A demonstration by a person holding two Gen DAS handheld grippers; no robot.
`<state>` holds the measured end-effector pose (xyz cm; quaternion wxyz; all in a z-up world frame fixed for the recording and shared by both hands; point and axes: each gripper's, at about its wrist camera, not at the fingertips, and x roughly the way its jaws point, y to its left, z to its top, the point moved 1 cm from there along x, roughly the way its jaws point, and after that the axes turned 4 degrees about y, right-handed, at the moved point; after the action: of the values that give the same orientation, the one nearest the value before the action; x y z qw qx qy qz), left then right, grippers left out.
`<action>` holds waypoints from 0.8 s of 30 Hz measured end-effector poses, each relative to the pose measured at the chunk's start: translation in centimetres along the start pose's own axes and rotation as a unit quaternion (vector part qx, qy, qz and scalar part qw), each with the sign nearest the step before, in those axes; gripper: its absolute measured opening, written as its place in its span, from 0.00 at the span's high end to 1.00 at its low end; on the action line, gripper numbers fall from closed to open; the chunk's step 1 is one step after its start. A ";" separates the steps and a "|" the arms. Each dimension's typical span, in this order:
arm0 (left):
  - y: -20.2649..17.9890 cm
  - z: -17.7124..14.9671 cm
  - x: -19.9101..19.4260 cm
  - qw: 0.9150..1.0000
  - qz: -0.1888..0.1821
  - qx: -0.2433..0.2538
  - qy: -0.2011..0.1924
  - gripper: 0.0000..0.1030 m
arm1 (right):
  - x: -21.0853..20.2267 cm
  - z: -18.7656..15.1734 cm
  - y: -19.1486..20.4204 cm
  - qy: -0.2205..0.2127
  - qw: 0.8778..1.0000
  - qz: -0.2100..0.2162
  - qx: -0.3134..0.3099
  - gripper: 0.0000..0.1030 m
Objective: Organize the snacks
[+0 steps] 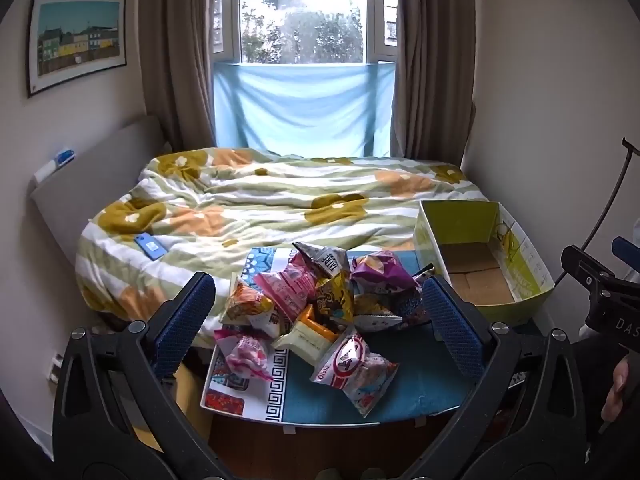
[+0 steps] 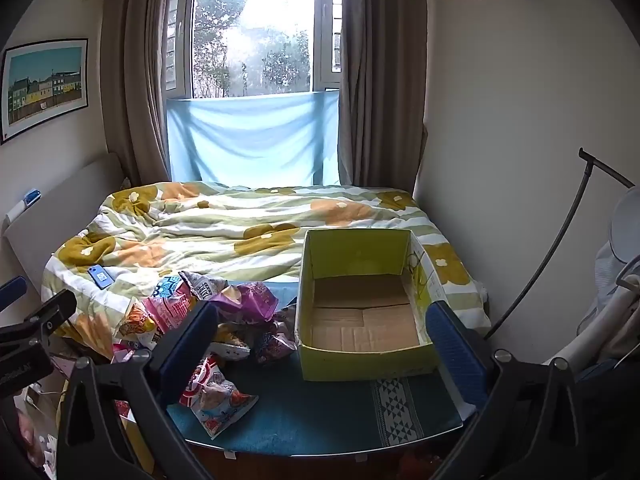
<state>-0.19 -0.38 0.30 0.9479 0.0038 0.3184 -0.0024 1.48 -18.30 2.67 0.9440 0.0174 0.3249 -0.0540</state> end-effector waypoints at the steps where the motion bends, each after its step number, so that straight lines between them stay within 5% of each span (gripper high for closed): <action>1: 0.0 0.0 0.0 1.000 0.002 0.001 0.000 0.01 | -0.2 -0.7 -0.4 0.000 1.000 0.002 0.000 0.00; 24: -0.2 -0.2 0.1 1.000 0.006 0.006 0.003 0.01 | -0.2 -0.1 0.0 0.006 1.000 -0.001 -0.003 0.00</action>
<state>-0.20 -0.55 0.07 0.9471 0.0113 0.3208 0.0013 1.26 -18.24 2.68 0.9422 0.0147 0.3303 -0.0539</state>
